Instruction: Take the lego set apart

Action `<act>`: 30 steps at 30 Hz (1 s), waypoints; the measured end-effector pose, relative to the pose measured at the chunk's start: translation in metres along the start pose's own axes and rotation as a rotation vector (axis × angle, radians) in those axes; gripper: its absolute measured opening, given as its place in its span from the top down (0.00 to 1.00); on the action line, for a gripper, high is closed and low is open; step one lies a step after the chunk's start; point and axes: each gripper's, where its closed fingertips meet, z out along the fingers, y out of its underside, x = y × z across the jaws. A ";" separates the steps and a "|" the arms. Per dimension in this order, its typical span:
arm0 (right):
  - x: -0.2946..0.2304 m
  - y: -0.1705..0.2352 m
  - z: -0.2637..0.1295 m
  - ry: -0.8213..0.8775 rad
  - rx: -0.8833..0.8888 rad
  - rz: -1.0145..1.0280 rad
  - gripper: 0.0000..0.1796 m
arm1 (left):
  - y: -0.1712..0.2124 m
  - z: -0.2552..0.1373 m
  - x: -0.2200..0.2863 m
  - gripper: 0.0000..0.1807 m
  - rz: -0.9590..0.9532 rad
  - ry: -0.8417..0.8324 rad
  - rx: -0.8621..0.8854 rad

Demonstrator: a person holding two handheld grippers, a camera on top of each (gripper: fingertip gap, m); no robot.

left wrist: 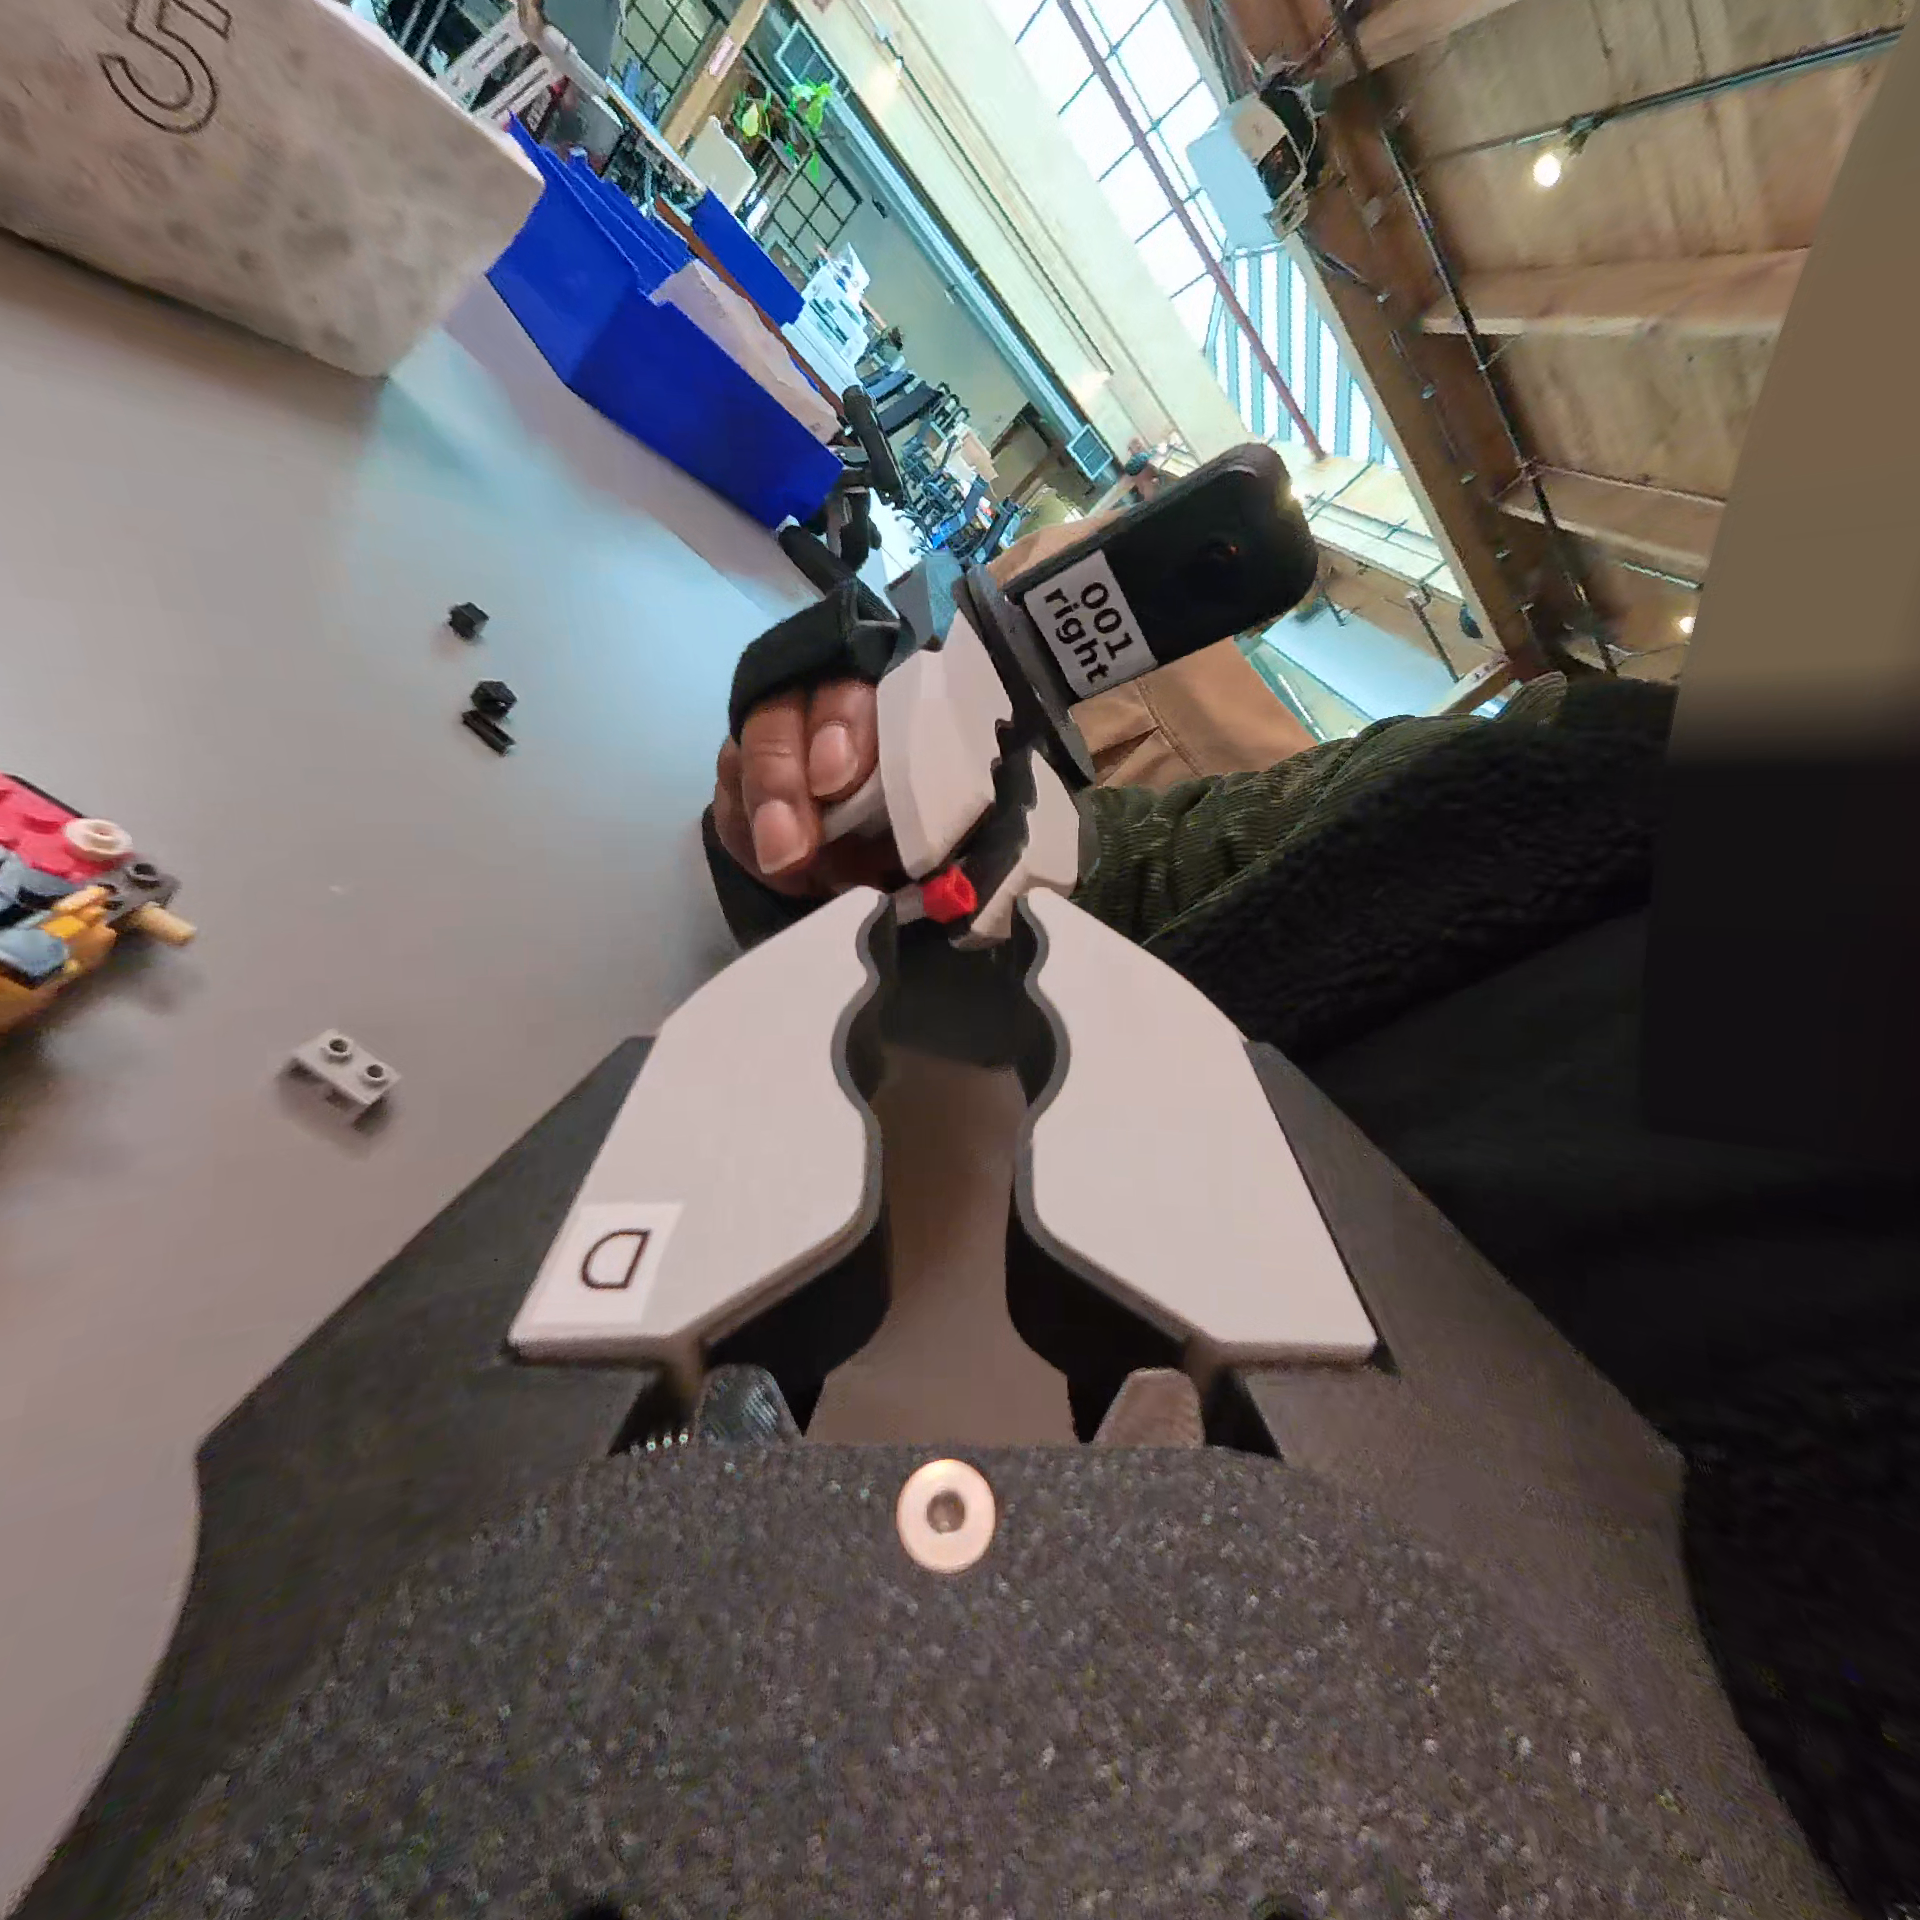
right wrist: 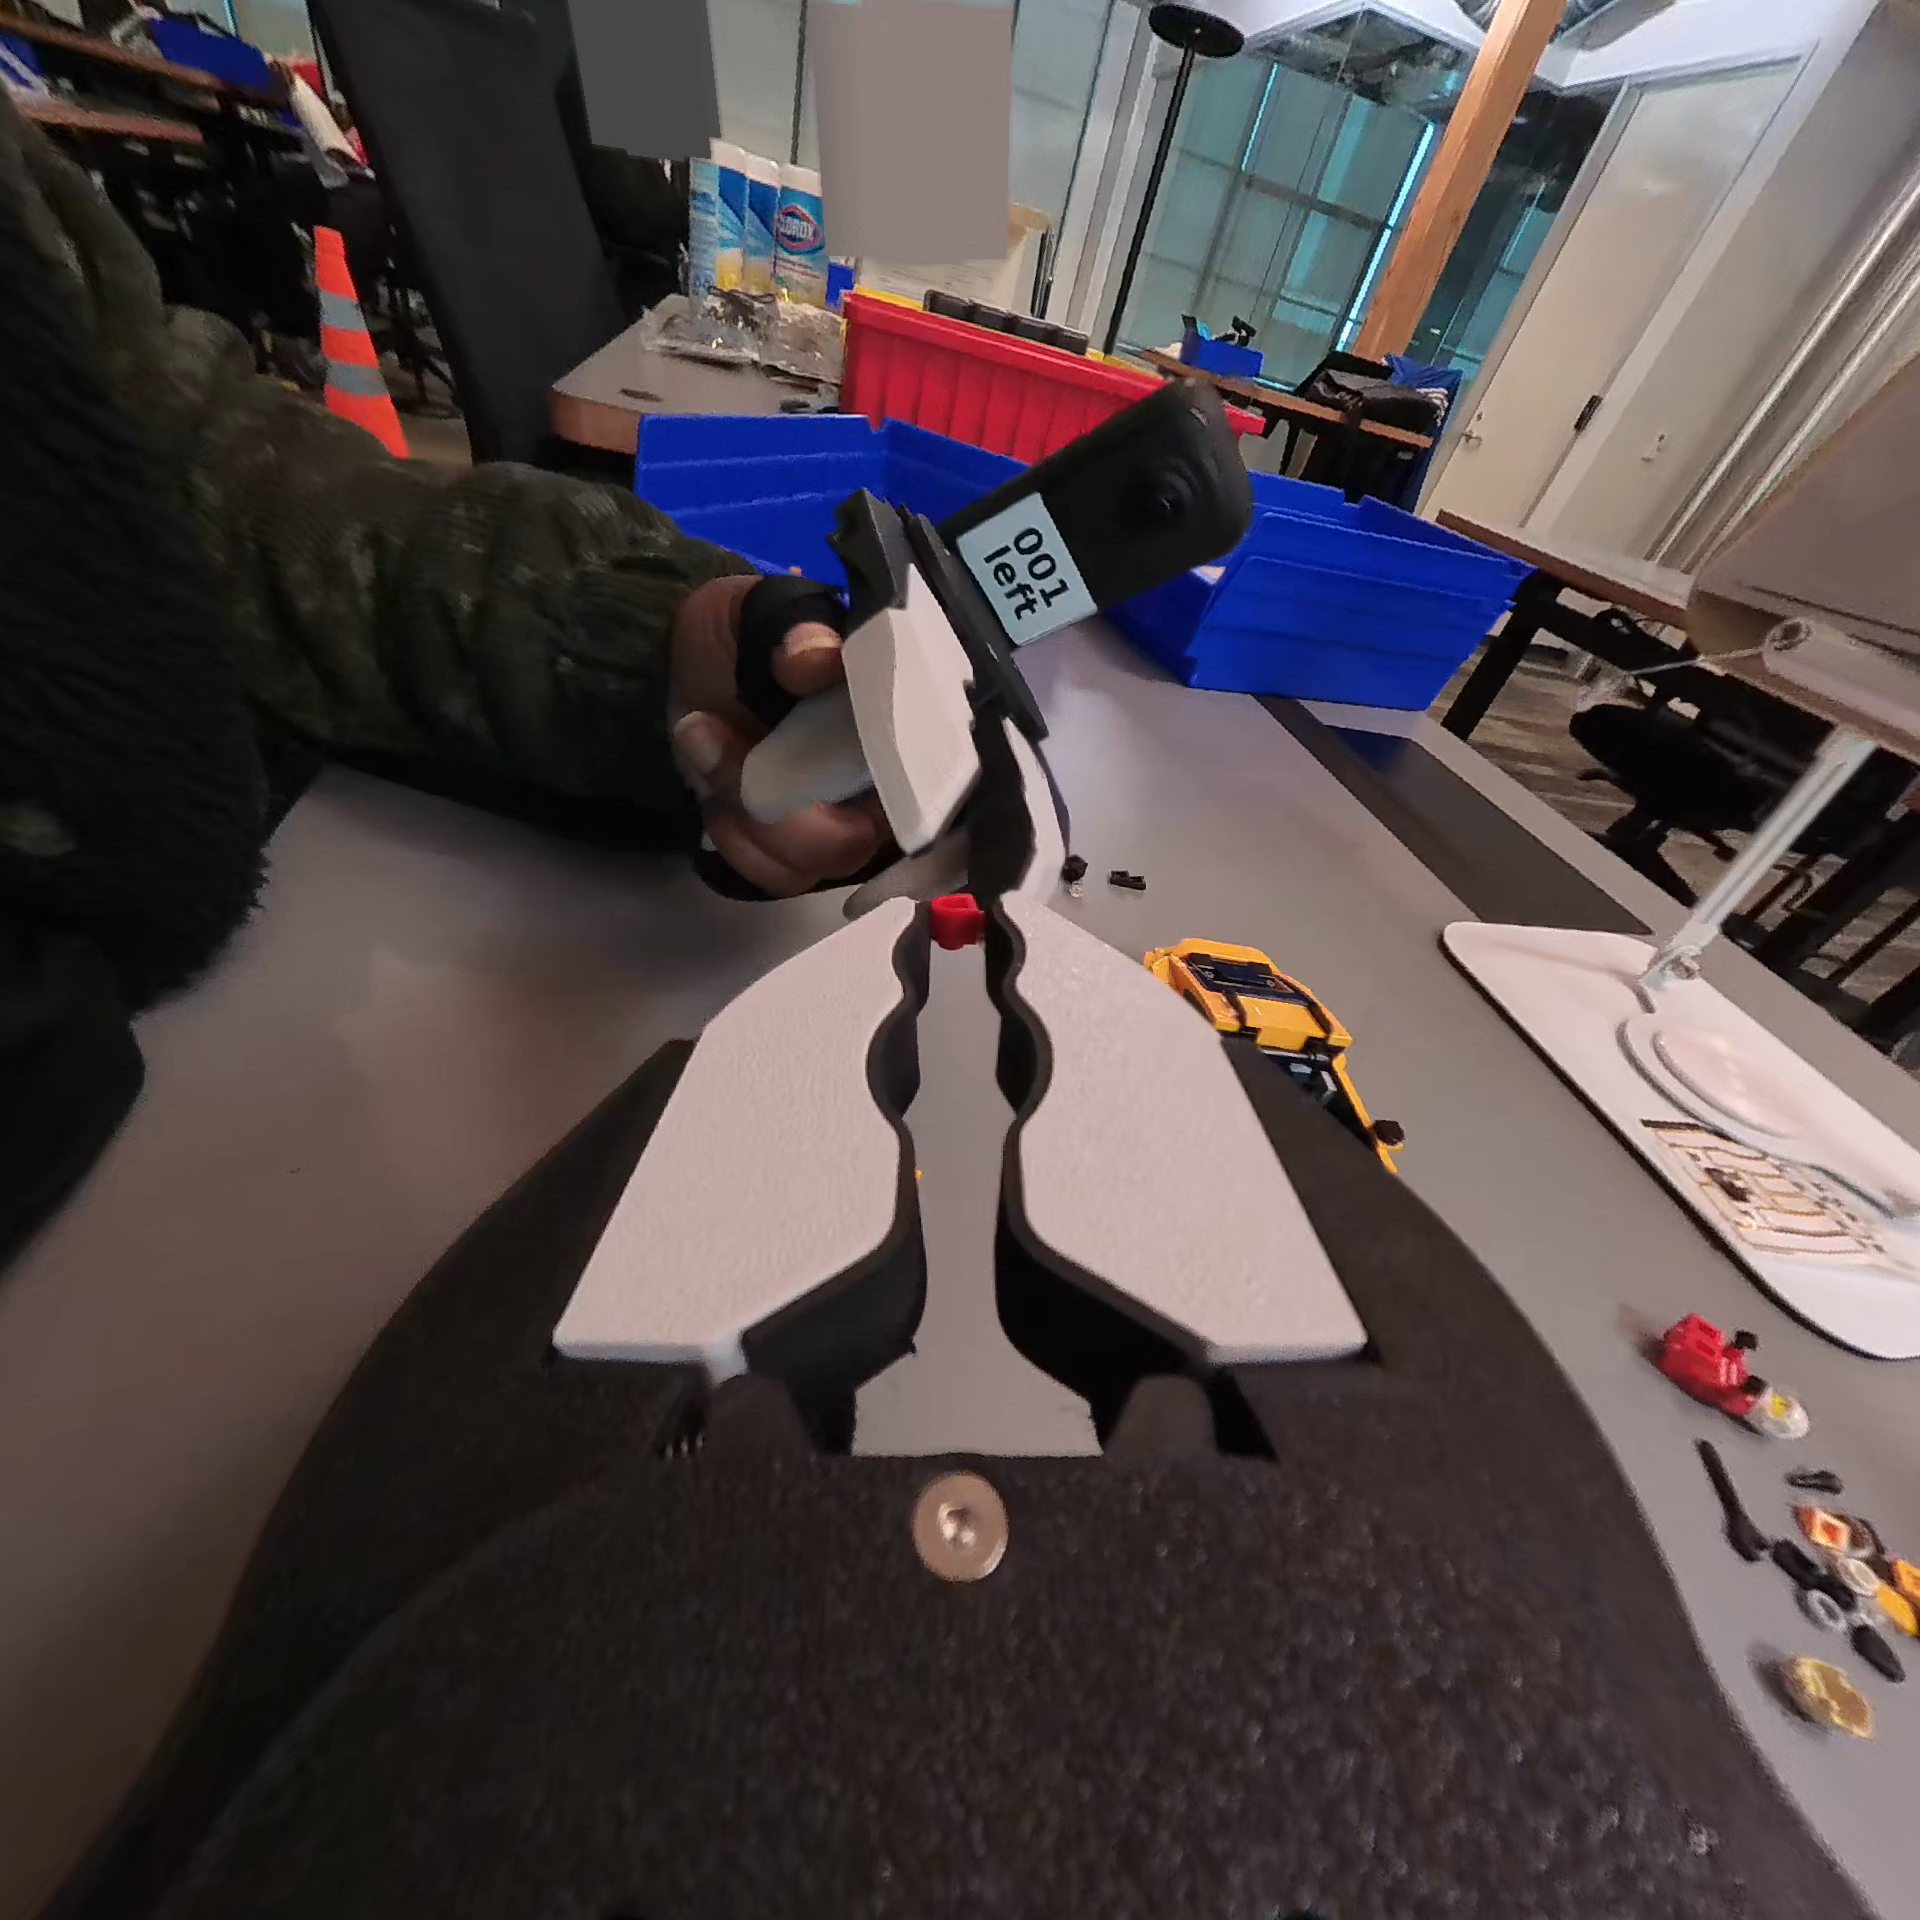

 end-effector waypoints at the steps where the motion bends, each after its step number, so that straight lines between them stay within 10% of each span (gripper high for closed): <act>1: -0.002 0.000 0.001 -0.002 -0.002 -0.016 0.95 | 0.001 0.002 0.000 0.90 -0.005 0.002 -0.004; 11: 0.003 0.004 0.002 0.058 -0.041 -0.081 0.95 | 0.000 -0.008 -0.008 0.95 0.098 -0.123 -0.059; 19: 0.025 0.043 0.002 0.118 -0.234 0.030 0.90 | -0.027 -0.185 -0.086 0.95 0.472 -1.155 -0.275; 30: 0.033 0.087 0.003 0.126 -0.427 0.119 0.90 | 0.005 -0.209 -0.110 0.91 0.404 -1.240 -0.493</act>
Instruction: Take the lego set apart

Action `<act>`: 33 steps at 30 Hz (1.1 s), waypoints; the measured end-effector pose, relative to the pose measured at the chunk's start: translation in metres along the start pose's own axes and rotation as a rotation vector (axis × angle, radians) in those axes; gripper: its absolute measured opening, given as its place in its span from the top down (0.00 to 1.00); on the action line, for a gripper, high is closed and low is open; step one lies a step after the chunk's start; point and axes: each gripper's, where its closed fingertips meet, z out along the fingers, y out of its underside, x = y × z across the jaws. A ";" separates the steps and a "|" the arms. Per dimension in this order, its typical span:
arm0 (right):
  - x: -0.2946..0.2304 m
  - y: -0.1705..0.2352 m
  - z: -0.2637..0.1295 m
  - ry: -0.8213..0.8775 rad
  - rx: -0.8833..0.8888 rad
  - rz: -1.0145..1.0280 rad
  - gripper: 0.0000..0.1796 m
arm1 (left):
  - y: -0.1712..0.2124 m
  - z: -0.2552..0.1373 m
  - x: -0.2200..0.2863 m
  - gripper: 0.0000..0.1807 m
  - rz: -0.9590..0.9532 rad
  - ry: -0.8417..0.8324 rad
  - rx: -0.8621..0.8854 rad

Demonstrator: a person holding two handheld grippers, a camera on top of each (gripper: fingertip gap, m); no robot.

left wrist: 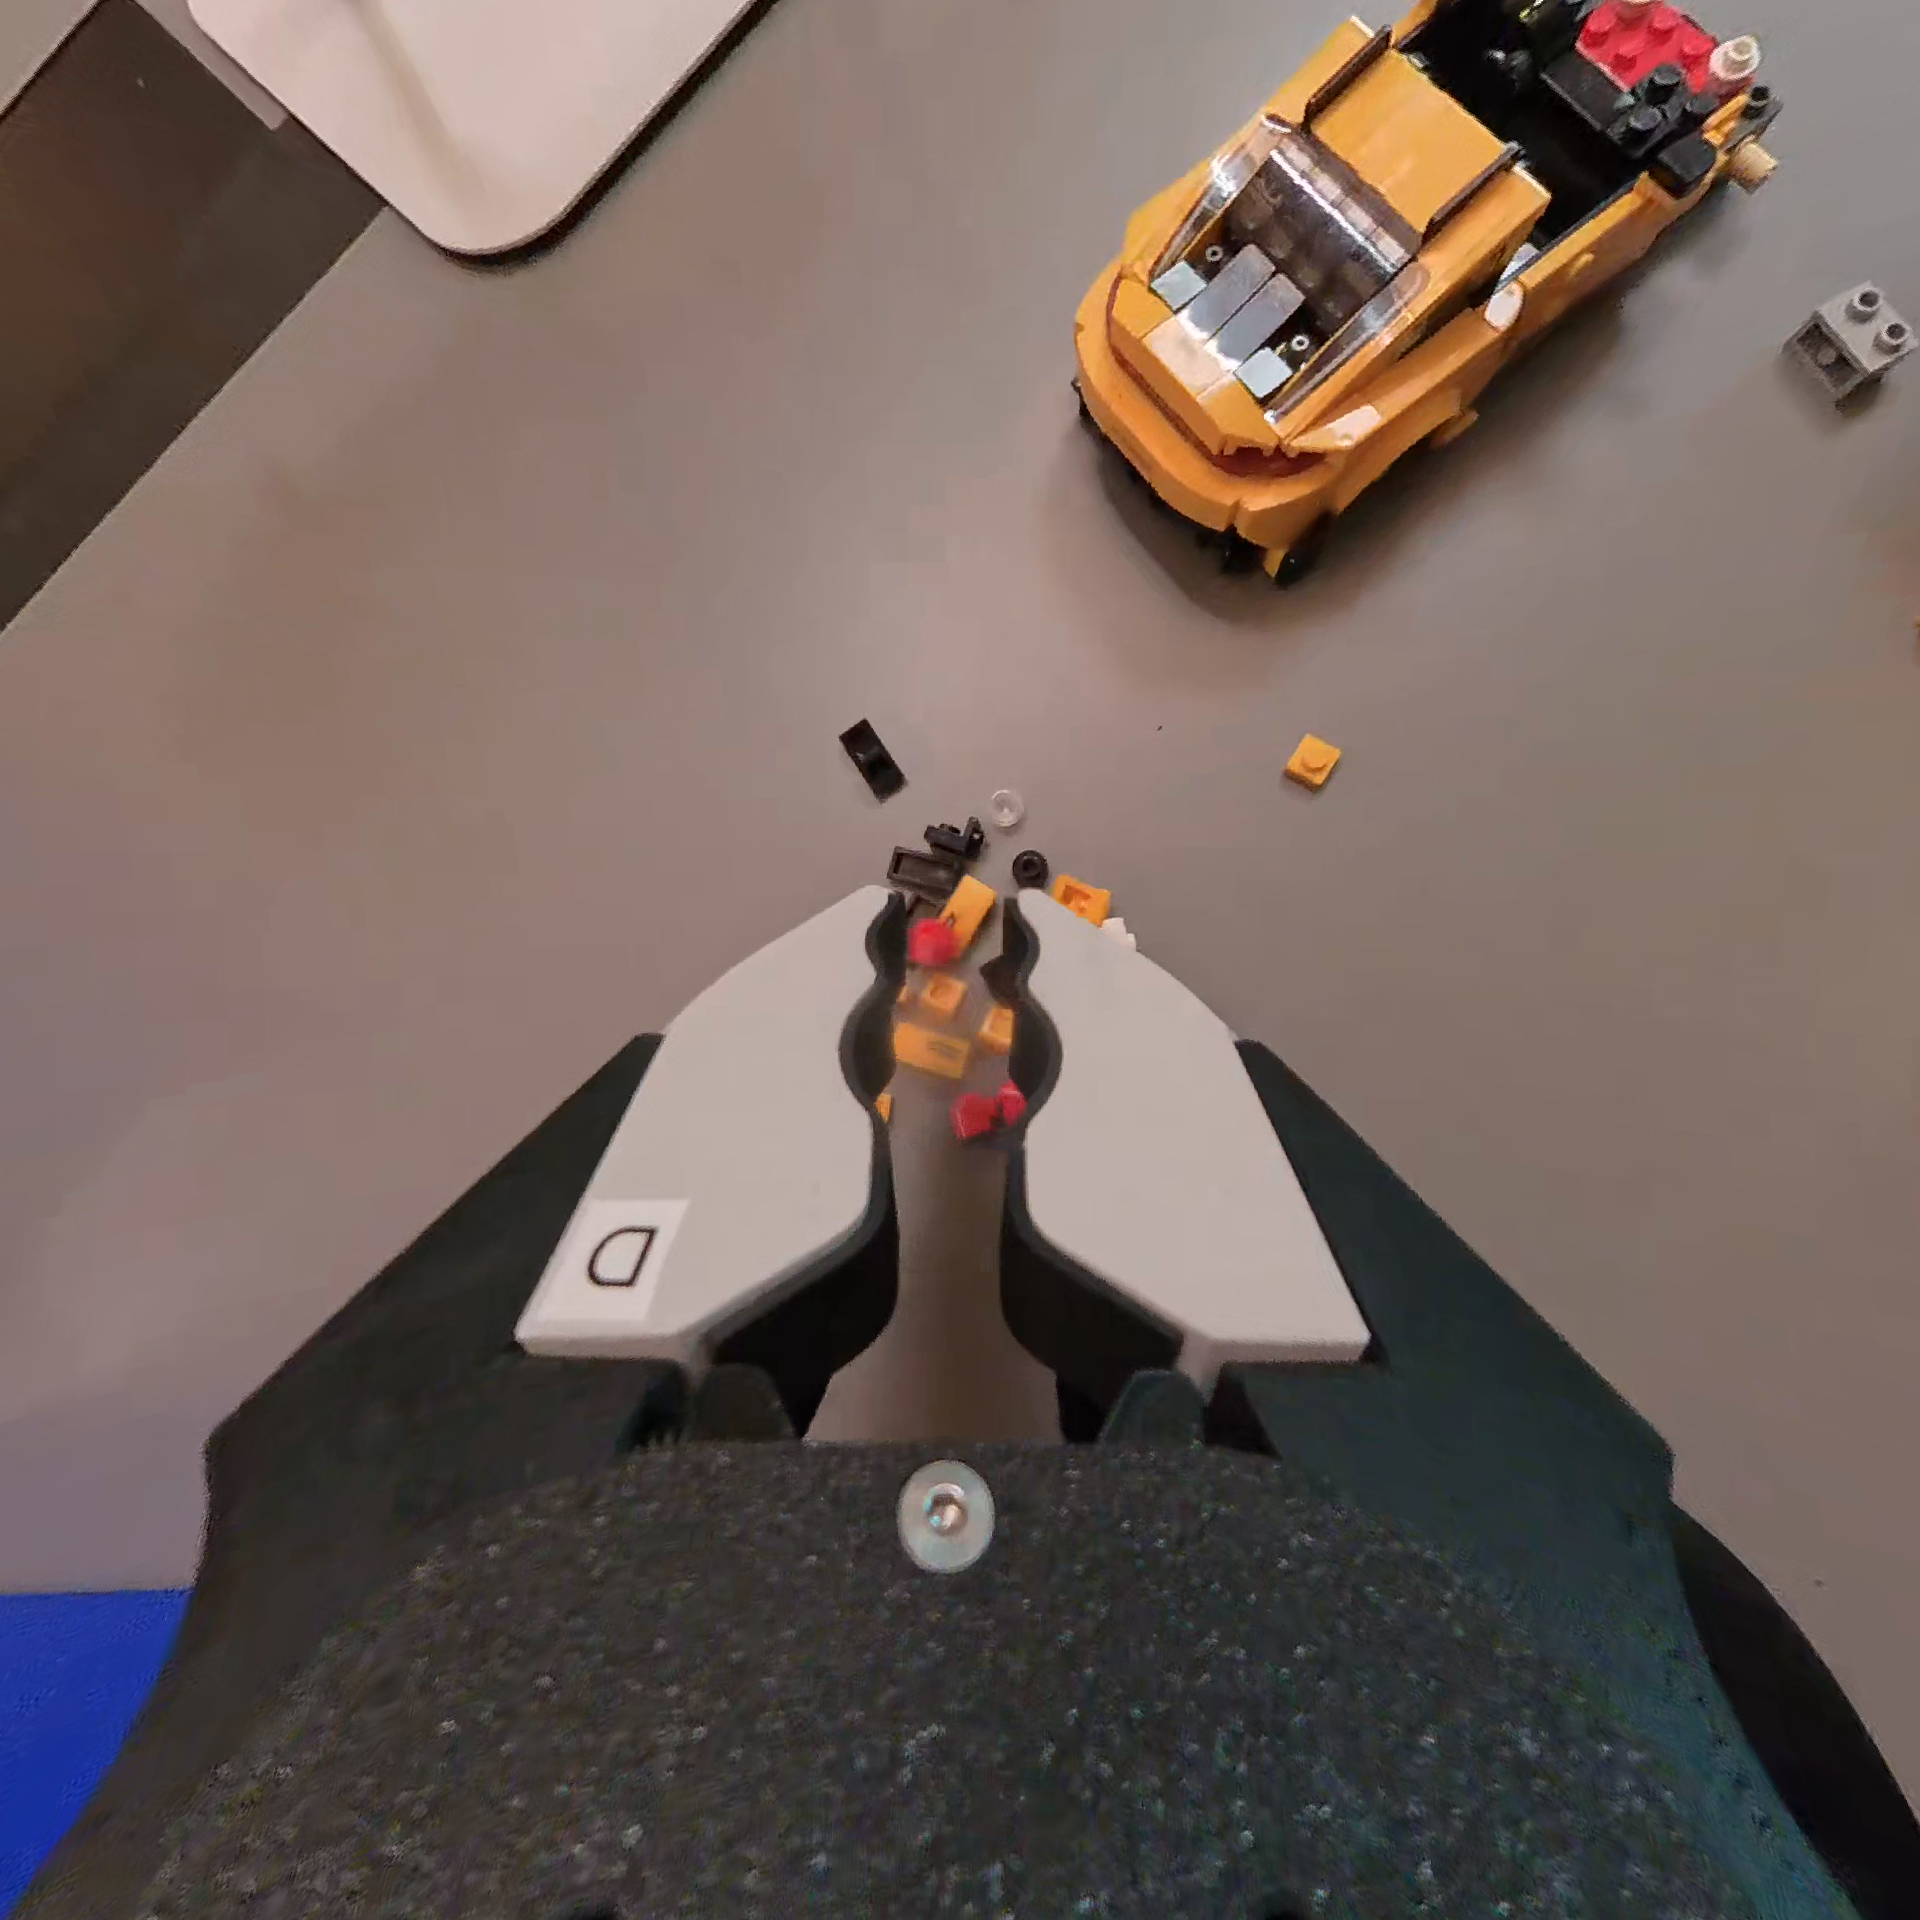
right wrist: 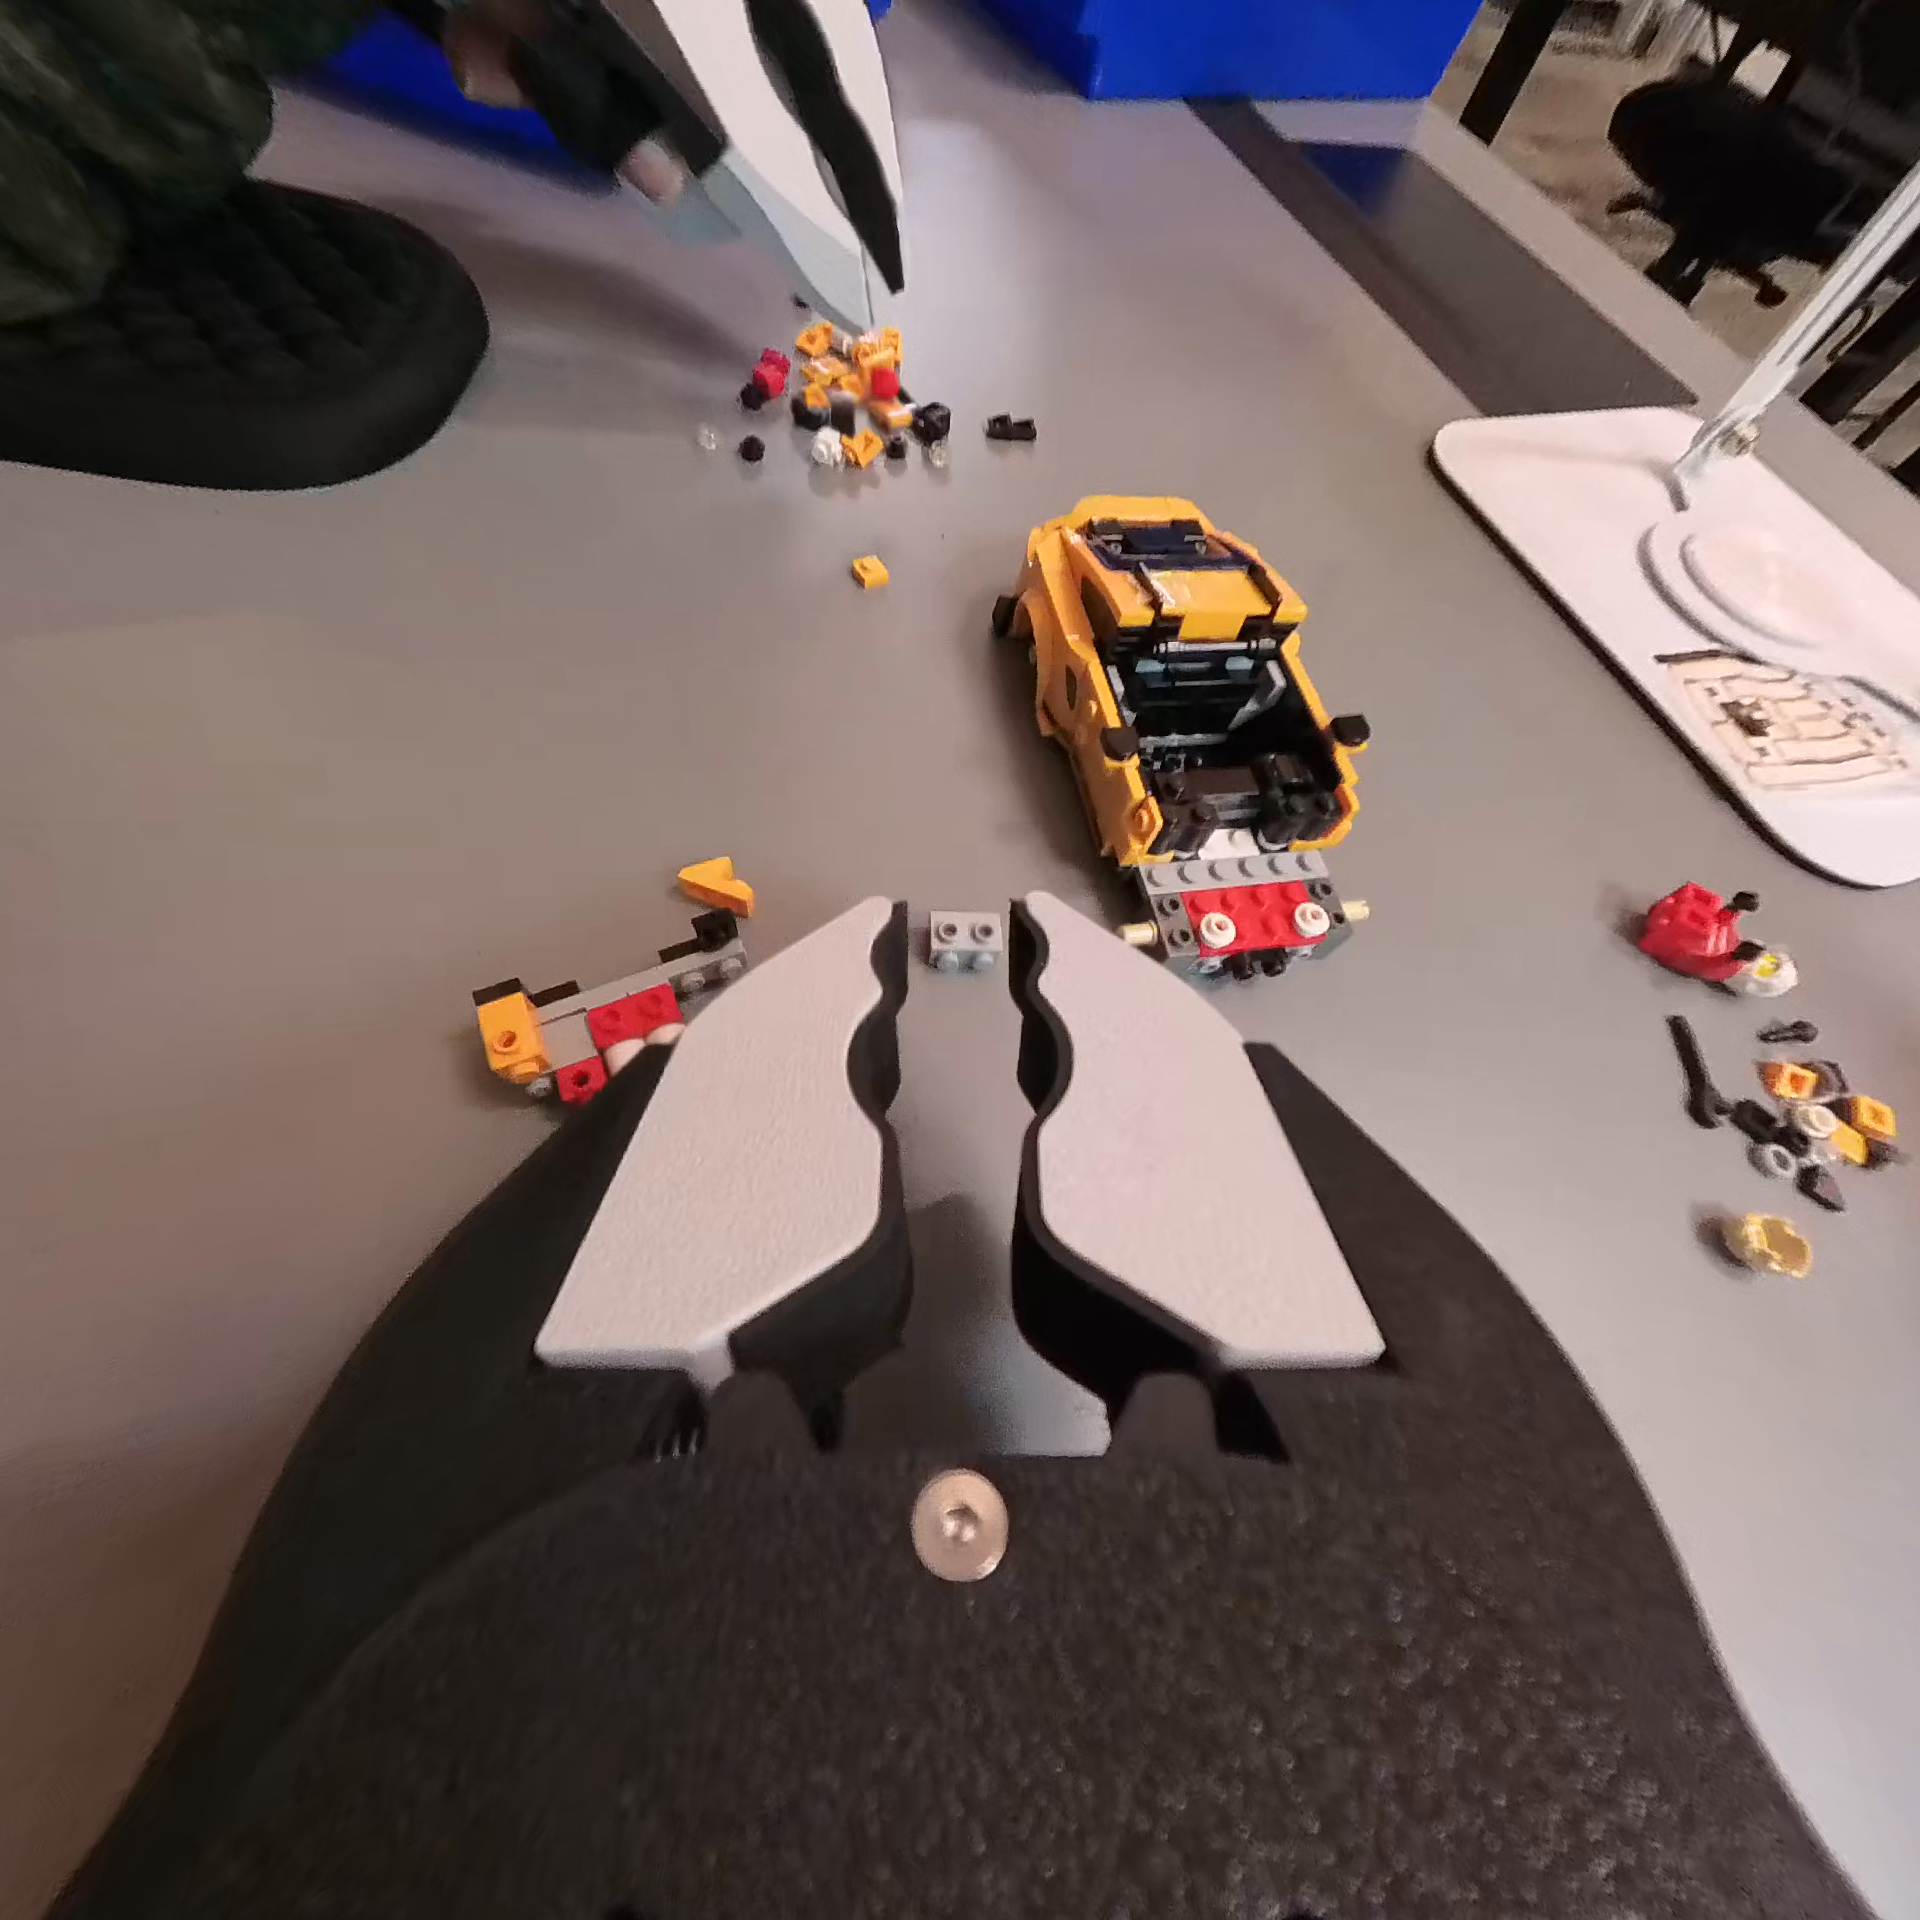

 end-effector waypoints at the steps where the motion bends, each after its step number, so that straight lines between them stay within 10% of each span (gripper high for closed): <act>1: 0.000 0.002 0.001 -0.003 -0.011 0.005 0.90 | 0.000 0.000 0.001 0.89 -0.001 0.007 0.002; 21: 0.001 0.011 0.022 -0.046 -0.169 0.003 1.00 | -0.070 -0.002 0.136 0.88 0.114 0.492 0.291; 25: 0.004 0.022 0.027 -0.054 -0.226 0.005 0.85 | -0.066 0.008 0.146 0.88 0.137 0.507 0.247; 33: 0.006 0.021 0.032 -0.053 -0.253 -0.030 0.95 | -0.072 0.012 0.151 0.88 0.133 0.500 0.273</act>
